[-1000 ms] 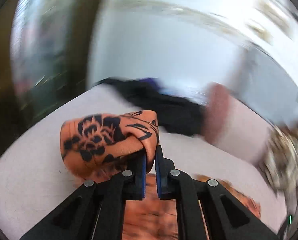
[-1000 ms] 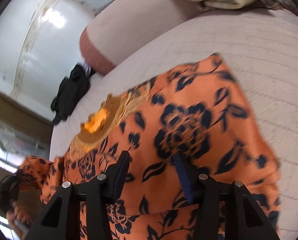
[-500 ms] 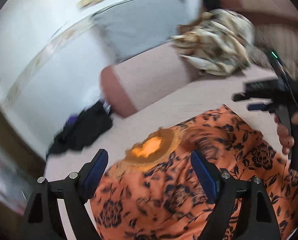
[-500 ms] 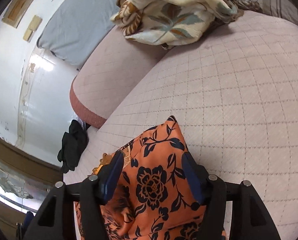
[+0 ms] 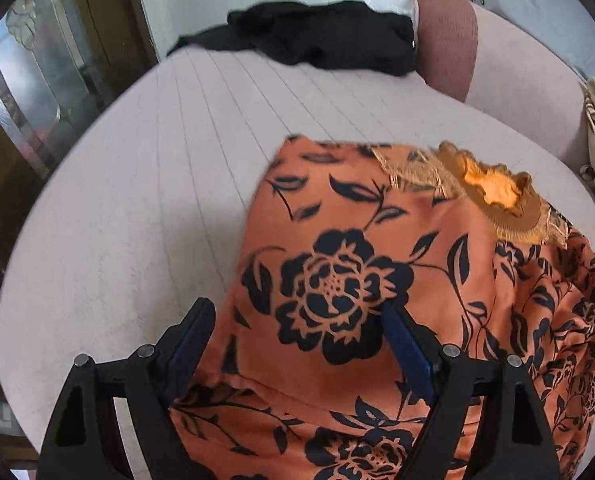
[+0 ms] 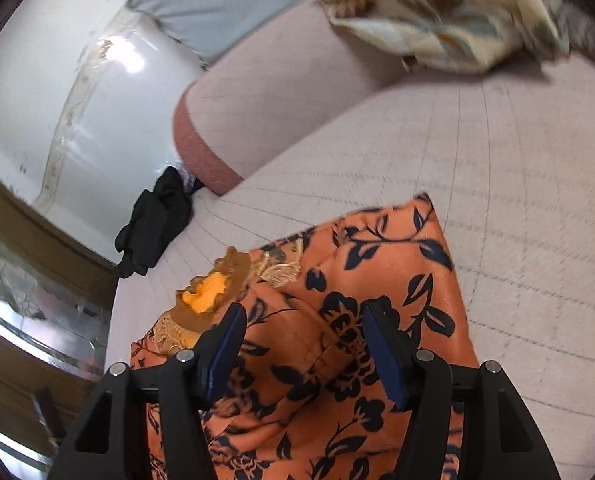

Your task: Fold small clothes

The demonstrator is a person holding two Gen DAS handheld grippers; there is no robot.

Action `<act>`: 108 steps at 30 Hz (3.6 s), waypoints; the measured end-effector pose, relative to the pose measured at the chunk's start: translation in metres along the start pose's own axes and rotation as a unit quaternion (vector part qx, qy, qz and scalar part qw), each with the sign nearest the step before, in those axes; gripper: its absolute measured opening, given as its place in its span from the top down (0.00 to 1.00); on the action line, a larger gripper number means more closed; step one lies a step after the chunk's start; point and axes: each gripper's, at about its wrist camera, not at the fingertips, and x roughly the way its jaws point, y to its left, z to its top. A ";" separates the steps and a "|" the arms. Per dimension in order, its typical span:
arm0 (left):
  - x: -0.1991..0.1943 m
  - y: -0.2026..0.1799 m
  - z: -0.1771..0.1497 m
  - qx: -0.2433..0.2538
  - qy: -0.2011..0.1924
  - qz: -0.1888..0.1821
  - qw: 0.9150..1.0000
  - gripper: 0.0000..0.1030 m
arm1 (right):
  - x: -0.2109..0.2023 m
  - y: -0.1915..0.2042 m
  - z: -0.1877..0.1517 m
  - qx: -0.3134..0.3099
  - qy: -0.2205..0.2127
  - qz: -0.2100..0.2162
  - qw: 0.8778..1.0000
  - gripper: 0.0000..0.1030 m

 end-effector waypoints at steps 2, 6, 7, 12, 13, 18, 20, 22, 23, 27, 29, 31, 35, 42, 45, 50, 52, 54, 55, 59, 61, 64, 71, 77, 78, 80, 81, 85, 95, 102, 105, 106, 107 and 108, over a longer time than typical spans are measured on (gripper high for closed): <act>0.009 -0.003 -0.003 0.014 0.006 0.019 1.000 0.17 | 0.014 -0.012 0.000 0.021 0.018 0.012 1.000 0.37; 0.020 0.000 -0.001 0.008 0.015 0.013 1.000 0.15 | 0.035 -0.023 -0.006 0.069 0.045 0.050 0.995 0.36; 0.019 0.001 -0.001 0.006 0.016 0.010 1.000 0.15 | 0.036 -0.020 -0.007 0.062 0.044 0.054 0.996 0.34; 0.019 -0.002 -0.003 0.012 0.011 0.020 1.000 0.16 | 0.041 0.001 -0.016 0.042 0.070 0.100 0.992 0.39; 0.020 -0.002 -0.001 0.013 0.010 0.023 1.000 0.15 | 0.040 0.005 -0.018 0.030 0.071 0.095 0.992 0.58; 0.021 -0.003 0.002 0.008 0.013 0.028 0.999 0.15 | 0.025 0.025 -0.024 -0.027 0.056 0.053 0.997 0.84; 0.019 -0.002 0.003 0.006 0.014 0.028 0.999 0.15 | 0.011 0.026 -0.023 -0.028 0.041 0.052 0.997 0.84; 0.020 -0.003 0.003 0.004 0.016 0.030 0.999 0.15 | -0.007 0.024 -0.018 -0.029 0.021 0.049 0.998 0.85; 0.020 -0.003 0.003 0.003 0.016 0.031 0.999 0.15 | -0.020 0.022 -0.016 -0.031 0.009 0.046 0.998 0.85; 0.019 -0.006 0.003 0.008 0.015 0.039 0.999 0.15 | -0.048 0.020 -0.015 -0.056 -0.002 0.020 0.998 0.85; 0.020 -0.009 0.003 0.015 0.012 0.047 0.999 0.15 | -0.042 0.014 -0.022 -0.073 0.031 -0.031 0.996 0.85; 0.019 -0.012 0.003 0.022 0.011 0.053 0.998 0.15 | -0.026 0.003 -0.029 -0.079 0.091 -0.076 0.990 0.81; 0.015 -0.012 0.004 0.024 0.010 0.060 0.998 0.15 | -0.014 -0.024 -0.021 -0.042 0.171 -0.091 0.980 0.81; -0.007 -0.016 0.006 0.033 -0.048 0.083 0.995 0.16 | -0.081 -0.056 0.015 0.024 -0.015 -0.083 0.996 0.80; -0.018 -0.027 0.005 0.046 -0.072 0.058 0.995 0.16 | -0.065 -0.044 0.015 0.015 0.001 -0.037 0.999 0.80; -0.011 -0.054 -0.005 0.095 -0.059 0.040 0.993 0.16 | -0.021 0.000 -0.008 -0.058 0.066 -0.038 0.995 0.80; -0.001 -0.059 -0.009 0.105 -0.043 0.055 0.992 0.16 | -0.006 0.003 -0.013 -0.057 0.103 -0.039 0.992 0.80; 0.014 -0.056 -0.009 0.103 -0.014 0.071 0.992 0.15 | 0.010 -0.001 -0.020 -0.055 0.153 -0.059 0.985 0.81; 0.016 -0.054 -0.009 0.093 -0.009 0.064 0.994 0.15 | 0.015 -0.010 -0.028 -0.053 0.169 -0.072 0.982 0.82; 0.007 -0.044 -0.005 0.068 -0.019 0.056 0.996 0.15 | 0.010 -0.020 -0.027 -0.025 0.158 -0.058 0.985 0.82; 0.002 -0.043 -0.005 0.065 -0.031 0.056 0.996 0.15 | -0.002 -0.014 -0.021 -0.034 0.123 -0.044 0.991 0.82; 0.001 -0.040 -0.004 0.053 -0.034 0.062 0.996 0.15 | 0.003 -0.004 -0.023 -0.039 0.111 -0.026 0.993 0.81; 0.014 -0.030 -0.004 0.047 -0.006 0.072 0.996 0.14 | 0.053 0.021 -0.032 -0.105 0.094 -0.063 0.988 0.82; 0.002 -0.022 0.002 0.034 -0.034 0.058 0.997 0.15 | 0.036 0.035 -0.030 -0.096 0.081 -0.013 0.992 0.80; 0.001 -0.024 0.002 0.036 -0.035 0.059 0.997 0.15 | 0.034 0.043 -0.034 -0.105 0.085 0.011 0.991 0.80; 0.002 -0.028 0.000 0.045 -0.030 0.068 0.996 0.15 | 0.037 0.060 -0.045 -0.123 0.098 0.034 0.987 0.80; 0.004 -0.031 0.000 0.051 -0.027 0.070 0.996 0.15 | 0.041 0.068 -0.052 -0.134 0.117 0.043 0.983 0.80; 0.014 -0.038 -0.006 0.073 -0.014 0.096 0.993 0.14 | 0.055 0.086 -0.075 -0.171 0.186 0.045 0.967 0.80; 0.013 -0.028 -0.003 0.068 -0.021 0.119 0.990 0.14 | 0.039 0.071 -0.091 -0.264 0.299 0.030 0.916 0.82; 0.001 -0.028 -0.001 0.060 -0.042 0.116 0.991 0.14 | 0.038 0.049 -0.040 -0.157 0.166 -0.006 0.974 0.81; 0.010 -0.024 -0.001 0.062 -0.032 0.136 0.988 0.14 | 0.046 0.024 -0.028 -0.124 0.131 -0.102 0.978 0.83; 0.013 -0.020 0.000 0.056 -0.026 0.137 0.989 0.14 | 0.043 0.017 -0.022 -0.110 0.123 -0.091 0.982 0.83; 0.015 -0.015 0.002 0.045 -0.020 0.130 0.990 0.14 | 0.039 0.010 -0.016 -0.089 0.112 -0.085 0.986 0.83; 0.014 -0.010 0.003 0.033 -0.018 0.126 0.991 0.14 | 0.034 0.006 -0.013 -0.079 0.097 -0.100 0.987 0.83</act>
